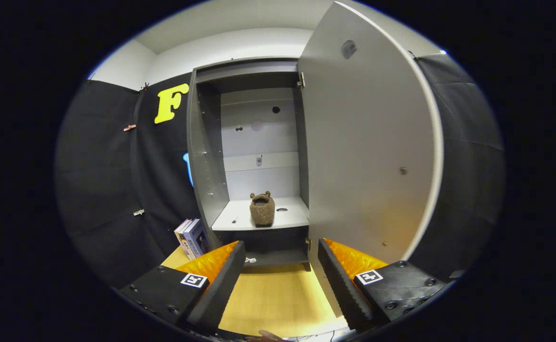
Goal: Open the shoe cabinet door, grab the shoes and put them into the shoe cabinet, then close the shoe cabinet door.
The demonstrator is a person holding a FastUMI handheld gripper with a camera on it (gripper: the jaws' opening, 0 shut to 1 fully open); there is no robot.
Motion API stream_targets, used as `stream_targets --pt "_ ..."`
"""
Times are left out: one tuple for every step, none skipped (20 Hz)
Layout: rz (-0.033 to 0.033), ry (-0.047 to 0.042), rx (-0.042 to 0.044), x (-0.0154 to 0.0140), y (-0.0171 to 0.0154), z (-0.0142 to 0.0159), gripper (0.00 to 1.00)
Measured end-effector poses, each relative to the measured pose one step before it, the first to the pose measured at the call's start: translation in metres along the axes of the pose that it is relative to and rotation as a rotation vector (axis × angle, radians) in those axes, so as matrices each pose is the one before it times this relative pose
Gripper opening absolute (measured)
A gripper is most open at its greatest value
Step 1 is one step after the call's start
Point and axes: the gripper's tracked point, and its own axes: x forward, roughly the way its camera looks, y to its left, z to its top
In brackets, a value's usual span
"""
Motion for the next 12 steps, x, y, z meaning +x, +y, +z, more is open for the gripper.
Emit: stream_targets --pt "-0.00378 -0.0023 0.00129 -0.01003 -0.01086 -0.00109 0.98" --pt "-0.00373 -0.00242 0.00499 -0.00961 -0.0103 0.00022 0.97" --pt "-0.00871 -0.01081 0.00623 -0.01006 -0.01169 0.00147 0.97" --pt "-0.00668 -0.01289 0.0048 -0.00737 -0.01051 0.00329 0.97" --pt "-0.01071 -0.01812 0.00384 -0.00821 -0.01213 0.00486 0.98" --pt "-0.01518 -0.01329 0.00113 -0.00507 -0.01236 0.00311 0.98" --pt "-0.01862 -0.01217 -0.00067 -0.00409 -0.012 0.0038 0.97" --pt "-0.02277 -0.0101 -0.00027 -0.00333 -0.01308 0.00298 0.97" --pt "-0.02511 -0.00614 -0.00127 -0.00146 -0.01215 0.00327 0.97" --pt "-0.02472 -0.00779 -0.00153 0.00103 -0.01232 0.00409 0.97" --pt "-0.02516 -0.0062 -0.00249 0.00102 -0.0117 0.0032 0.97" --pt "-0.02283 -0.00518 -0.00062 0.00327 -0.01203 0.00352 0.97"
